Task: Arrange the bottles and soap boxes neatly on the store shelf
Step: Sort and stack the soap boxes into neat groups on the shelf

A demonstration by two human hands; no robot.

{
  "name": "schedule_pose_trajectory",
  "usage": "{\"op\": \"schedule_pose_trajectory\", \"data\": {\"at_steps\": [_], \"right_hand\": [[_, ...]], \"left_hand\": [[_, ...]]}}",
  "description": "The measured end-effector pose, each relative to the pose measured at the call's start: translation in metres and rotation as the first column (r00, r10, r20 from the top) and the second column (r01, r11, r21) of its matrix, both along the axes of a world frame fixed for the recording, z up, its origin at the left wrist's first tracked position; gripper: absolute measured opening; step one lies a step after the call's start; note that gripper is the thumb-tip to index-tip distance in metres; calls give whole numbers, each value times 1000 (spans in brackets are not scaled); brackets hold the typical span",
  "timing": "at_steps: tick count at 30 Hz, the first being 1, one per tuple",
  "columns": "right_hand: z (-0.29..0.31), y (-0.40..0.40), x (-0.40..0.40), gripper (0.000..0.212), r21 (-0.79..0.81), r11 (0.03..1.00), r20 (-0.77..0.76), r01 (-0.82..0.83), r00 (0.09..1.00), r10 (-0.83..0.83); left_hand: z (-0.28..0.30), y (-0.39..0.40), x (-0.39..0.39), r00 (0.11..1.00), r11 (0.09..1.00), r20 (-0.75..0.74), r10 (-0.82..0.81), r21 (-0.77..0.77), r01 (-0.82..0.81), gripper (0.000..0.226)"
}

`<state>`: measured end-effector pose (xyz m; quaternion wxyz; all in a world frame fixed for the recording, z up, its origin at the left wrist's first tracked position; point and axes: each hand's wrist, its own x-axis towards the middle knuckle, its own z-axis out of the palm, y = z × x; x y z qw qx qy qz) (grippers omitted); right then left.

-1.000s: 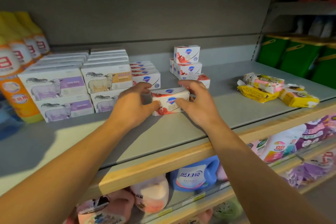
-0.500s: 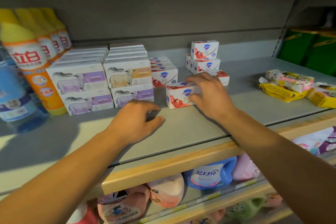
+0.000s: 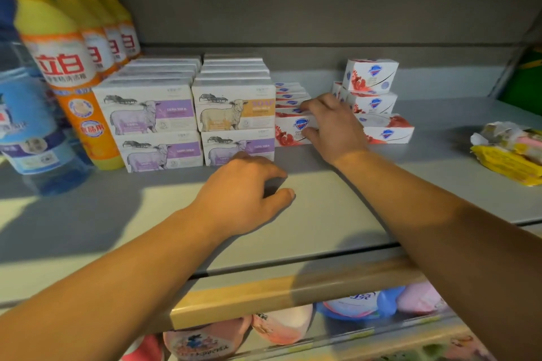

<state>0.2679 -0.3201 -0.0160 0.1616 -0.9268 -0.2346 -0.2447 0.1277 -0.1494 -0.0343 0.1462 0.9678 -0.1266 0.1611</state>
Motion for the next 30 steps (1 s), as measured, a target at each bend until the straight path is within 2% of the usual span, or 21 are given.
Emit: {"op": "schedule_pose_trajectory", "data": {"at_steps": [7, 9, 11, 13, 15, 17, 21, 24, 26, 28, 30], "right_hand": [[3, -11, 4, 54, 22, 998, -27, -66, 997, 67], [8, -34, 6, 48, 151, 988, 30, -5, 1000, 1], [12, -63, 13, 43, 245, 958, 26, 151, 986, -162], [13, -92, 21, 53, 193, 929, -147, 317, 945, -292], [9, -108, 23, 64, 46, 927, -348, 373, 876, -335], [2, -112, 18, 69, -38, 943, -420, 329, 851, -314], [3, -110, -4, 56, -27, 965, -320, 259, 913, -254], [11, -106, -30, 49, -47, 986, -343, 157, 925, -164], [13, -100, -50, 53, -20, 994, -355, 108, 929, -108], [14, -93, -72, 62, 61, 996, -343, 62, 938, -37], [12, -85, -94, 70, 148, 989, -298, 10, 954, 35]], "left_hand": [[-1, 0, -1, 1000, 1000, -23, -1, 4, 2, 55], [-1, 0, -1, 1000, 1000, -23, 1, 2, -1, 55], [-1, 0, -1, 1000, 1000, -16, 4, 0, -4, 54], [0, -1, -1, 1000, 1000, -9, 7, -5, -7, 53], [0, -1, -1, 1000, 1000, -5, 11, -19, -11, 51], [0, -2, -1, 1000, 1000, -17, 12, -26, -13, 51], [2, -1, -1, 999, 999, -40, 1, -46, -3, 50], [3, 0, -2, 998, 997, -59, -24, -73, 19, 44], [3, 0, -4, 999, 995, -48, -14, -103, 9, 40], [5, 0, -6, 999, 982, -41, 16, -188, -23, 40], [8, 0, -8, 999, 937, -24, 28, -348, -34, 36]]}}
